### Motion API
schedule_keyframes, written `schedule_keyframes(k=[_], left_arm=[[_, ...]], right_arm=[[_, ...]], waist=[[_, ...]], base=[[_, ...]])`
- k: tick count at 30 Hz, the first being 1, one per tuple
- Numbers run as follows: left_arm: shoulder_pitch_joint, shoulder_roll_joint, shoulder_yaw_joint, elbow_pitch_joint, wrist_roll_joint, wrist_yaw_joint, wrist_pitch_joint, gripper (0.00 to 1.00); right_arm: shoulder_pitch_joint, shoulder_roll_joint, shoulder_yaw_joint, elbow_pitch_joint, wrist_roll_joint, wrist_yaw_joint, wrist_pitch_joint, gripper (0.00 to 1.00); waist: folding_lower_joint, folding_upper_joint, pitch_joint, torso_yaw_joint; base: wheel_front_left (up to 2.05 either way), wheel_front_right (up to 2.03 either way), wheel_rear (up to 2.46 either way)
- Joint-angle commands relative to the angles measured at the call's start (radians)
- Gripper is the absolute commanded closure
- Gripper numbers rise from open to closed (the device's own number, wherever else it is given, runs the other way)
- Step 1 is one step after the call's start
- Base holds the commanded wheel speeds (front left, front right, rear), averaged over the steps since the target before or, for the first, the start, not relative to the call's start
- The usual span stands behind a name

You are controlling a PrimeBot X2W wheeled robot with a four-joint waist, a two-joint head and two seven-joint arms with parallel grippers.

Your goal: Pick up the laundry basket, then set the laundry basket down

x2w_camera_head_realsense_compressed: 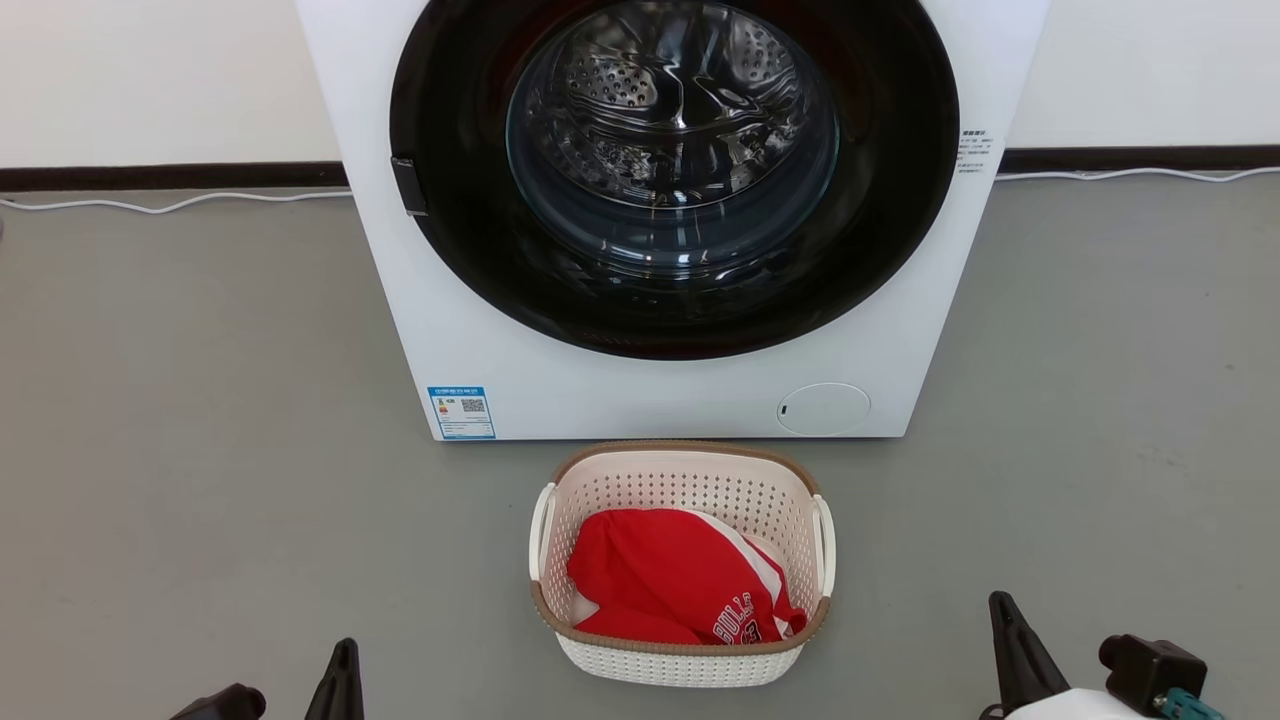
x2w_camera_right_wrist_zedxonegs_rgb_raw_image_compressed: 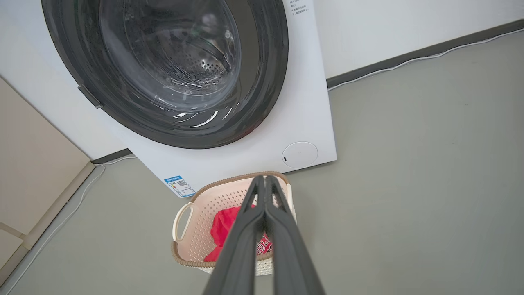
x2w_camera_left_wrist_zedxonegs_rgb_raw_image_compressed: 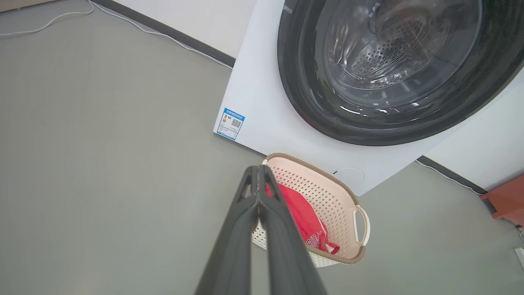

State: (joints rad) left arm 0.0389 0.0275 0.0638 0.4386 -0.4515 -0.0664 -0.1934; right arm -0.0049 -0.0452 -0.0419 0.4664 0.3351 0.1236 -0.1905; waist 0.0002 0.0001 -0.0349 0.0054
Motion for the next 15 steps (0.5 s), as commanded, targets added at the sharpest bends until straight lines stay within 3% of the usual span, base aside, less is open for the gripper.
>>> schedule_keyframes(k=[1, 15], left_arm=[[-0.045, 0.005, 0.009, -0.032, -0.031, -0.008, 0.006, 1.0], [-0.058, 0.007, 0.014, -0.055, -0.185, -0.016, 0.047, 1.0]], right_arm=[[-0.043, -0.003, -0.005, -0.029, 0.032, 0.001, 0.011, 1.0], [-0.051, -0.003, -0.014, -0.056, 0.202, 0.002, 0.051, 1.0]], waist=[[-0.0002, -0.0001, 0.0, 0.0], [-0.0002, -0.0001, 0.006, -0.001]], base=[[0.0, 0.0, 0.0], [0.0, 0.0, 0.0]])
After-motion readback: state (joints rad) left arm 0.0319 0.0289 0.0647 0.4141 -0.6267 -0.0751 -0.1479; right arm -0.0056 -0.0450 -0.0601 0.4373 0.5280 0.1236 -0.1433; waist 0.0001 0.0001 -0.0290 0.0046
